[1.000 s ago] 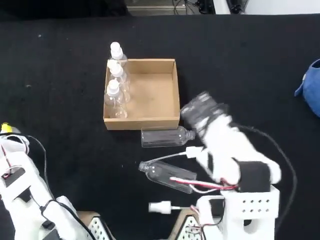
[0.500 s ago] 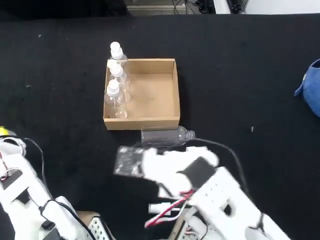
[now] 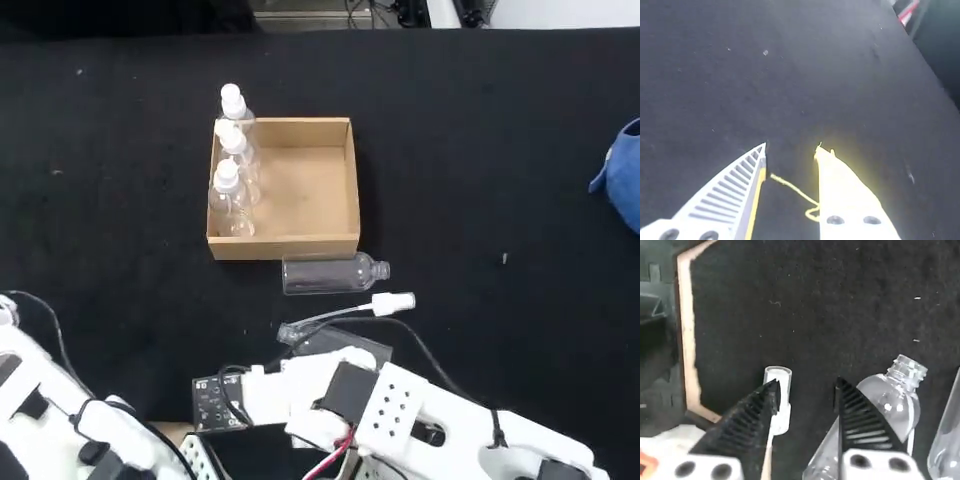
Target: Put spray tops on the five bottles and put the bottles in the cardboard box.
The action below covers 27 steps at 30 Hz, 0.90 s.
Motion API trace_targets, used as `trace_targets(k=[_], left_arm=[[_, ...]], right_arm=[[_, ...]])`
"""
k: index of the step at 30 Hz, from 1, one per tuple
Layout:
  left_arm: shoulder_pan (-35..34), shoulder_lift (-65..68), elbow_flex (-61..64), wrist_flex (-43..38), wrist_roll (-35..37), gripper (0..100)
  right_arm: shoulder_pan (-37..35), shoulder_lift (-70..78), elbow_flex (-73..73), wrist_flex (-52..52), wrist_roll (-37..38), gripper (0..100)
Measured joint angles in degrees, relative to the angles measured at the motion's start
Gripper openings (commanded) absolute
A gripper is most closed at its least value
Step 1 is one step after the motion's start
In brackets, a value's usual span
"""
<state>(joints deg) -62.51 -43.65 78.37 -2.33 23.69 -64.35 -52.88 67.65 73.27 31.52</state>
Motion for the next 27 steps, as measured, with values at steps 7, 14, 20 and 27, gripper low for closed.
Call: trace_targets(k=[7,14,20,27], left_arm=[[-1.05,0.00,-0.26,0.00,0.09,3],[-0.97,0.00,-0.26,0.00,0.09,3],[-0.97,0.00,-0.26,0.00,0.09,3],[-0.97,0.00,-0.26,0.00,0.09,3]], right_arm=[[0.18,0.00,5.54,-5.19,-0.44,16.2],[4.22,0.00,7.30,-7.56,-2.29,16.2],[4.04,0.00,7.82,-7.82,-2.90,12.6],[3.69,0.00,2.81,-4.04,-2.99,12.7]])
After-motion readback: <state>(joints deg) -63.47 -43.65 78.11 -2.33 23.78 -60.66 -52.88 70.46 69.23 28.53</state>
